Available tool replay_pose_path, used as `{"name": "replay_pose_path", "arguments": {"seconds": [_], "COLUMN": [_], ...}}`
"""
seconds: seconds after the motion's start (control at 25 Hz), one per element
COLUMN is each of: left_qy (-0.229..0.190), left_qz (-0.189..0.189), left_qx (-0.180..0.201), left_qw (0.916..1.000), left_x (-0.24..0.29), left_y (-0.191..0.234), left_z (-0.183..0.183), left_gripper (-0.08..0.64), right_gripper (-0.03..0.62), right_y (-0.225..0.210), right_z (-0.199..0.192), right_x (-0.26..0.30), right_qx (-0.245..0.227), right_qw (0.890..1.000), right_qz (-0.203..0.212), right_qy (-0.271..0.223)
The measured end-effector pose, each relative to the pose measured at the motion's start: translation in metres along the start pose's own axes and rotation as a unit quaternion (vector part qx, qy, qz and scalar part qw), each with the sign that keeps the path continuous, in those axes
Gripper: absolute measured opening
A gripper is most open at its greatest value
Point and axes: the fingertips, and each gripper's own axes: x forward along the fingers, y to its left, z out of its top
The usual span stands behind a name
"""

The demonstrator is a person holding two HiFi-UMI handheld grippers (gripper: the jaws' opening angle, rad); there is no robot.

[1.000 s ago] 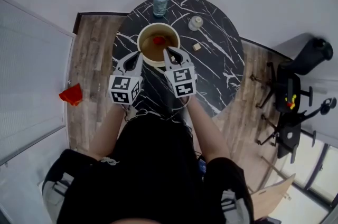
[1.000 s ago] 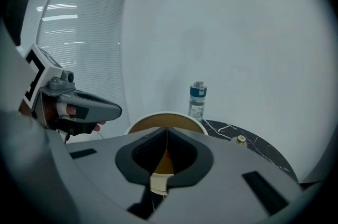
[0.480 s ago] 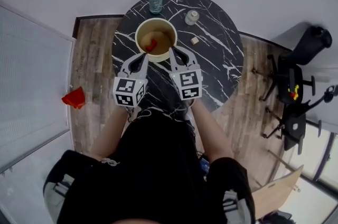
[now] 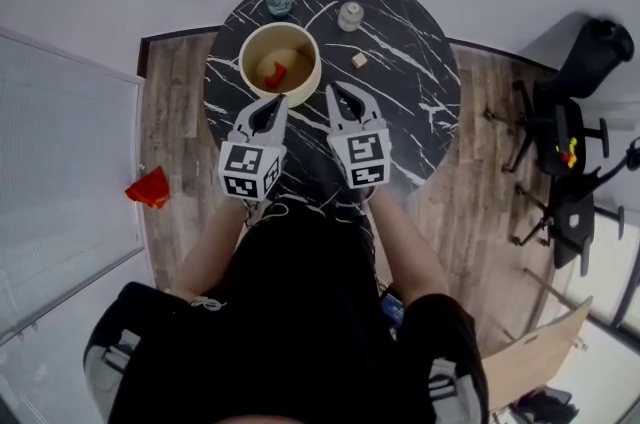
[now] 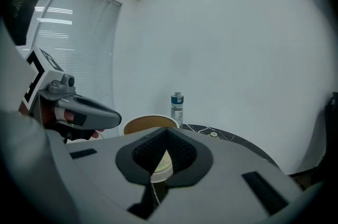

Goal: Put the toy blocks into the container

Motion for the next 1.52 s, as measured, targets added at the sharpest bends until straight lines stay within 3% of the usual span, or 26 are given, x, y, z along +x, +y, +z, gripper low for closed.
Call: {"name": "replay_pose_path", "arguments": {"seconds": [0.28, 0.6, 1.04, 1.52], "left_qy": [0.005, 0.068, 0.146, 0.238], "left_qz": [-0.001, -0.018, -0.031, -0.026], "left_qx": [0.024, 0.056, 0.114, 0.150], "left_qw": [0.9997, 0.9959, 0.9822, 0.9592], "left_x": [0.034, 0.081, 0.147, 0.213], "left_y": [-0.044, -0.085, -0.112, -0.109], "left_z": [0.009, -0.010, -0.026, -0.061], "left_gripper": [0.000, 0.000, 0.000, 0.000], "right_gripper": [-0.003, -0.003, -0.003, -0.003], "right_y": [-0.050, -0.102, -0.147, -0.175], "right_z": [-0.010, -0.036, -0.076, -0.120], "right_x": [-0.018, -0.034, -0.035, -0.023], "right_qx": [0.000, 0.018, 0.062, 0.121], "right_qw": [1.000, 1.000, 0.998, 0.992], "right_qz": [0.009, 0.005, 0.011, 0.039], "right_qy": [0.004, 0.012, 0.010, 0.025]}}
